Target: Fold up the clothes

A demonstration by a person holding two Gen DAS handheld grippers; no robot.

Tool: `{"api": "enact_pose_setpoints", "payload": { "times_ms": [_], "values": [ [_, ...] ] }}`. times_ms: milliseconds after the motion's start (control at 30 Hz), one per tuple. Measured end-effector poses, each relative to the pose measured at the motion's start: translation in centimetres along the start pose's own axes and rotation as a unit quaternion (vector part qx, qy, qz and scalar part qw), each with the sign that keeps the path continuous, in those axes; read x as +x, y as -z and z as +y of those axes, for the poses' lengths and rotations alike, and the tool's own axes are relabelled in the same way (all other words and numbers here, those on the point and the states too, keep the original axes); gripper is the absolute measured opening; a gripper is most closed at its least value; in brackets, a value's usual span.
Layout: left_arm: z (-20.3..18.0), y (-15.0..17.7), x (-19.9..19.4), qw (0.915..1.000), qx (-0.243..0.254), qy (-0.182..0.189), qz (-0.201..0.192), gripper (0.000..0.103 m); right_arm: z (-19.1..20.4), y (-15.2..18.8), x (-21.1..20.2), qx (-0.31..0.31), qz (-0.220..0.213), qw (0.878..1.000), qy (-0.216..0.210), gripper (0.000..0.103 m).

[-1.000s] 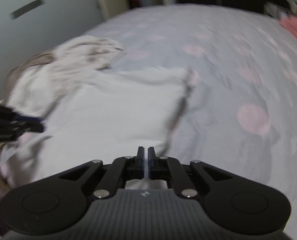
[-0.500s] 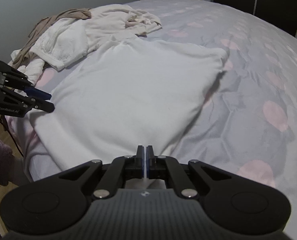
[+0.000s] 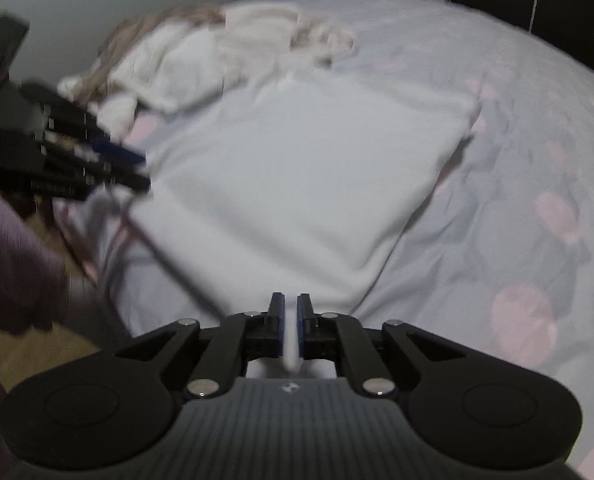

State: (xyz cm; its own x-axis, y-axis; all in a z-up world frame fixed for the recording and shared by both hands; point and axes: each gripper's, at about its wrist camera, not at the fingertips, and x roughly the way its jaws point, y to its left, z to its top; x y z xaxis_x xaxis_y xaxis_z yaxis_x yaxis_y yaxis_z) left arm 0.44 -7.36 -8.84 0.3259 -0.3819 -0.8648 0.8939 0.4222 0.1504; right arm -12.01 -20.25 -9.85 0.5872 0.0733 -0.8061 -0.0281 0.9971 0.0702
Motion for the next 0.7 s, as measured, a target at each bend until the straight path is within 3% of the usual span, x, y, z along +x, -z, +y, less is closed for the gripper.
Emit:
{"api": "enact_pose_setpoints", "payload": {
  "times_ms": [67,200,300,367,467,700],
  "values": [
    [0.6,0.4,1.2,0.9996,-0.015,-0.002,0.025,0.02,-0.3,0.6,1.3,0.003,0.027,1.0,-0.004,0.01],
    [2.1,0.5,1.1,0.9977,-0.058,0.005,0.035,0.022,-1.0,0.4,1.4,0.02,0.032,0.999,-0.015,0.012],
    [3.0,0.3,0.4,0.9964,-0.077,-0.003,0.036,0.029,-1.3,0.1,1.0,0.035,0.032,0.999,-0.027,0.038],
    [4.0,0.1,-0.3,0.9949,-0.097,-0.013,0.027,0.034,-1.4,-0.1,0.6,0.04,0.026,0.999,-0.027,0.052],
    [6.1,-0.4,-1.2,0.9891,-0.144,-0.033,0.004,0.04,-1.7,-0.9,-0.2,0.039,0.008,0.999,-0.005,0.055],
    [9.0,-2.8,-0.8,0.9718,-0.229,-0.002,-0.054,0.06,-5.6,-3.3,0.0,0.123,-0.021,0.992,0.028,0.075]
  ]
}}
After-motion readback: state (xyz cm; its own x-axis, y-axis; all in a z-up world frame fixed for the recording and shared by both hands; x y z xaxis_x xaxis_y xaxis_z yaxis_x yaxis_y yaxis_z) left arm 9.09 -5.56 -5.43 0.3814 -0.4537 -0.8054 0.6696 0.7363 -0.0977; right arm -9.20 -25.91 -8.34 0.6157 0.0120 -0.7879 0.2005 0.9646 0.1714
